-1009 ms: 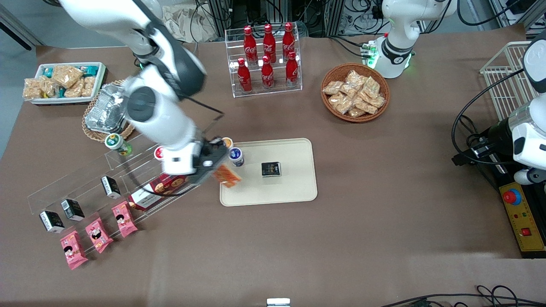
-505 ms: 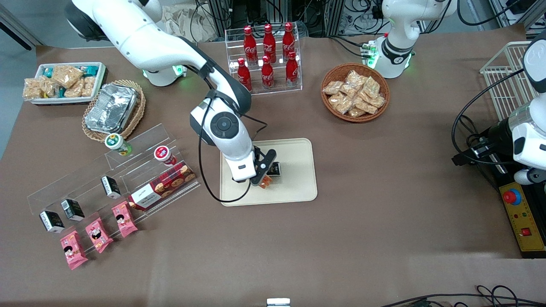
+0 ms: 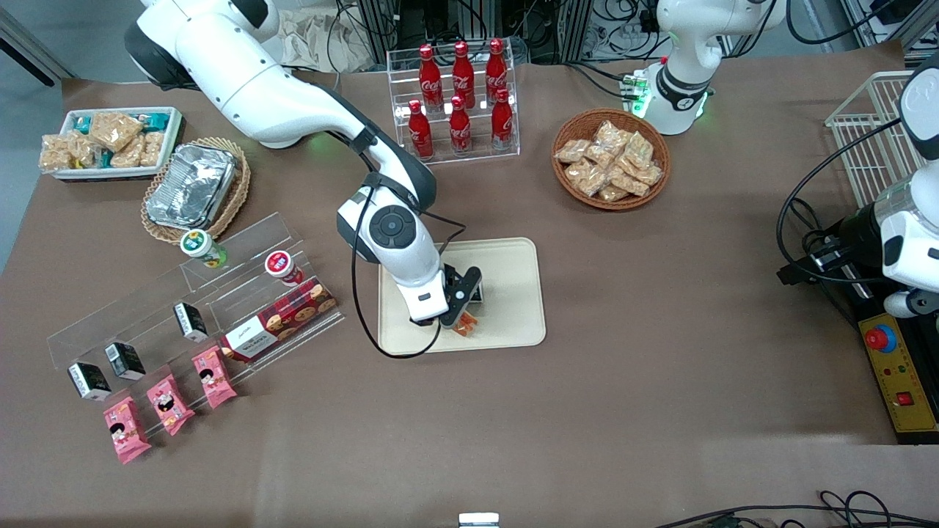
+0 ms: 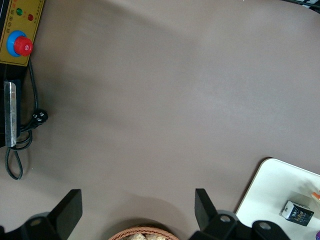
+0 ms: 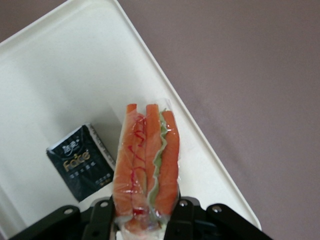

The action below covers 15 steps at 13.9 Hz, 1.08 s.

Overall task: Place sandwich on tray
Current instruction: 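Open the right gripper to release the sandwich onto the tray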

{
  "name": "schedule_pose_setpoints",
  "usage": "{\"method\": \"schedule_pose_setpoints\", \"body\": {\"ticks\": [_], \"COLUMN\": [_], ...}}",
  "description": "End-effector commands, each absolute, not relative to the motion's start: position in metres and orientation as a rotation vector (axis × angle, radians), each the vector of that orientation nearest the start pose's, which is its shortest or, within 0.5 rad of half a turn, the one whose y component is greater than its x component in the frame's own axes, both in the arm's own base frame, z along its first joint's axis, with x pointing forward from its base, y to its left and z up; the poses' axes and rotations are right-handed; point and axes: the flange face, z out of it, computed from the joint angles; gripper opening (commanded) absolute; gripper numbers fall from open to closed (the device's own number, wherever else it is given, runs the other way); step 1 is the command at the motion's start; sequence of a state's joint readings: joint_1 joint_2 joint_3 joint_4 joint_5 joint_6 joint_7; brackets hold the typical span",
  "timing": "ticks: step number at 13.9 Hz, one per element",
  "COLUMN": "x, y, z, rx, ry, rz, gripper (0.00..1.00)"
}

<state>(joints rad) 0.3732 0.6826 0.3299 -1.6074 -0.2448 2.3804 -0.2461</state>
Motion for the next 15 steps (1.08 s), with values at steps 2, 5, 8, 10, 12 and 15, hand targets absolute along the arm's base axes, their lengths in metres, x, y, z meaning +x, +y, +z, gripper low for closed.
{"method": "schedule_pose_setpoints", "body": {"ticks": [2,5,8,10,12,15], "x": [0.564,0.564,0.575,0.583,0.598,0.609], "y": [0.448,0.448,0.441,0.433,0.400,0.344], "z": [0.241,0.241,0.262,0.301,0.341,0.410], "rx": [-2.652,-2.662,-2.690,-2.693,-2.747,-2.787], "ry": [-1.714,-1.730,-1.537,-1.398,-1.295,-1.038], "rz": [-0.278,-0.280,-0.288,-0.321,-0.282,-0.193], "gripper": [0.56,0.82,0.99,0.99,0.99,0.99]}}
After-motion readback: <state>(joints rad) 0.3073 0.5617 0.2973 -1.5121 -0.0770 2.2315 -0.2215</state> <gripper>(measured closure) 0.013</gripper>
